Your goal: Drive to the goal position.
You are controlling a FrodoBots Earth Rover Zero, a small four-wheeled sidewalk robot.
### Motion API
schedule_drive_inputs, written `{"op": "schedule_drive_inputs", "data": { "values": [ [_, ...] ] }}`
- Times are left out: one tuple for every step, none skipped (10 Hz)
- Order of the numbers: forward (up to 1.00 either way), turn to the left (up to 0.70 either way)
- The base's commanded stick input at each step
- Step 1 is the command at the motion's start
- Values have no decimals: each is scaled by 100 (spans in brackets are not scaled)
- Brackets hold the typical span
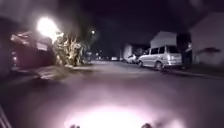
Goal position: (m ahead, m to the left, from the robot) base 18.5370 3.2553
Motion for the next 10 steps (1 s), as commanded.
{"op": "schedule_drive_inputs", "data": {
  "values": [
    [100,0],
    [100,0],
    [100,0],
    [100,0],
    [100,0],
    [100,0],
    [100,0],
    [100,0],
    [100,0],
    [100,0]
  ]
}}
